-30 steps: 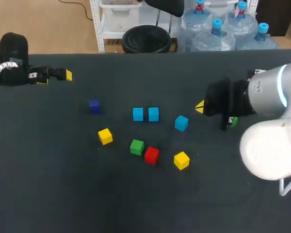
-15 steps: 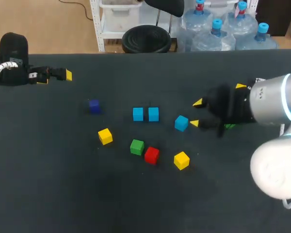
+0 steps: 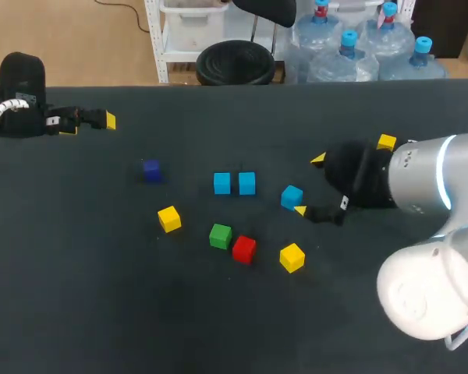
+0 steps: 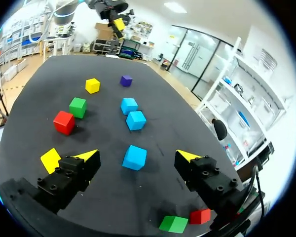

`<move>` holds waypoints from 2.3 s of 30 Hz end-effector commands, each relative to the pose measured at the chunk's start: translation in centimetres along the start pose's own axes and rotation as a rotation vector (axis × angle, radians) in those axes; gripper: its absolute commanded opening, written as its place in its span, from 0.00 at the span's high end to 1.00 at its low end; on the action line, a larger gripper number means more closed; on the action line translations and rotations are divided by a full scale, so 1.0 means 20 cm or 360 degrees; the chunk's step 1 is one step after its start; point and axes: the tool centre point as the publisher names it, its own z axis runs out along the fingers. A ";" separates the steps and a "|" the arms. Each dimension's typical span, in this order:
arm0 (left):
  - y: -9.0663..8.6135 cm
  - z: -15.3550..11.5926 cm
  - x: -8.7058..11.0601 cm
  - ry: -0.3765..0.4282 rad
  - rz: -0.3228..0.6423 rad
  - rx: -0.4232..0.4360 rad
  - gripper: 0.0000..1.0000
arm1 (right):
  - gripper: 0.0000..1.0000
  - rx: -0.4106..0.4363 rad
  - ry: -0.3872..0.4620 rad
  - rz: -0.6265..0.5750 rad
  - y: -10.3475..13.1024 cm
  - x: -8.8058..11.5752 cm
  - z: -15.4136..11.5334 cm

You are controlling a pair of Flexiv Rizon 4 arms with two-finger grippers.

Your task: Place the blue cubes, place green cubes on the blue cubes, place the yellow cubes on the green cubes, then place the red cubes on the yellow cubes, and place purple cube on the red cubes.

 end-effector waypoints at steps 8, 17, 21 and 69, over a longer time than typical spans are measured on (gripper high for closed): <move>-0.01 0.00 0.00 0.0006 -0.0002 -0.0009 0.00 | 0.00 0.0042 0.0069 0.0094 0.03 0.03 0.07; -0.01 0.00 0.00 0.0006 -0.0002 -0.0009 0.00 | 0.00 0.0023 0.0084 0.0168 -0.01 0.08 0.19; -0.01 0.00 0.00 0.0006 -0.0002 -0.0009 0.00 | 0.00 0.0021 0.0087 0.0192 -0.03 0.08 0.23; -0.01 0.00 0.00 0.0006 -0.0002 -0.0009 0.00 | 0.63 0.0053 0.0138 0.0343 0.00 0.18 0.25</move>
